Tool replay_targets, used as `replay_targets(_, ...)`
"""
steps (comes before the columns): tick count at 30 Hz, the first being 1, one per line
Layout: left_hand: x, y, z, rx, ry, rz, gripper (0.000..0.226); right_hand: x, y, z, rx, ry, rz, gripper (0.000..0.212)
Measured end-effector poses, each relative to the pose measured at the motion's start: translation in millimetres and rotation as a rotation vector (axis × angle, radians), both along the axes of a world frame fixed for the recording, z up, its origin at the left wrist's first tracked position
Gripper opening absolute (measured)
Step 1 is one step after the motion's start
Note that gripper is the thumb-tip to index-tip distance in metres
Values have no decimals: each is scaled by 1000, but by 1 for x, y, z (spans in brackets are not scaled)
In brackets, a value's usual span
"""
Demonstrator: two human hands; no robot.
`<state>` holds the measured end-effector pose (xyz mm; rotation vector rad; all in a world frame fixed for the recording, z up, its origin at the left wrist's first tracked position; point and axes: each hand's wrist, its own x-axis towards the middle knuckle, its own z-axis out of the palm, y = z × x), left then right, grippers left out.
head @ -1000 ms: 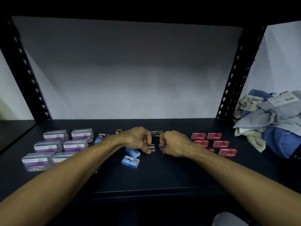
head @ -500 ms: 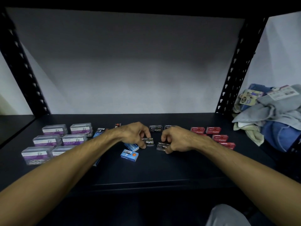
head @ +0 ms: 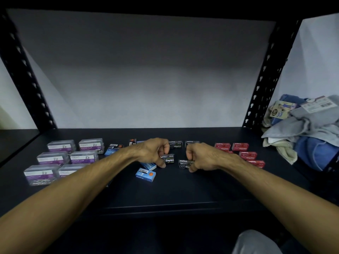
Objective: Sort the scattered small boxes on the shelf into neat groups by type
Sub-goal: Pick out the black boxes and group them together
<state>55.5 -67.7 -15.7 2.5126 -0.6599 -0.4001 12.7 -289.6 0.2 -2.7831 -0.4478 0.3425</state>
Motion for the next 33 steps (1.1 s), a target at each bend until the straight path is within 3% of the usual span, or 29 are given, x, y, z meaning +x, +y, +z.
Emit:
replay_targets(8,-4,-2,4,-25,-34,31,19,2,-4,0,20,-59,24,17)
replay_targets(18,4,-23,6,-48,-127,102,19,14,-21,6,-115,-260,-102,16)
replay_targets(26,6,-33,4,-28,-150,101,20,21,-24,5,-124,-243,-95,17)
replay_targets(33,8,-34,1,-23,-148,104,21,20,-28,-1,-82,-209,-87,6)
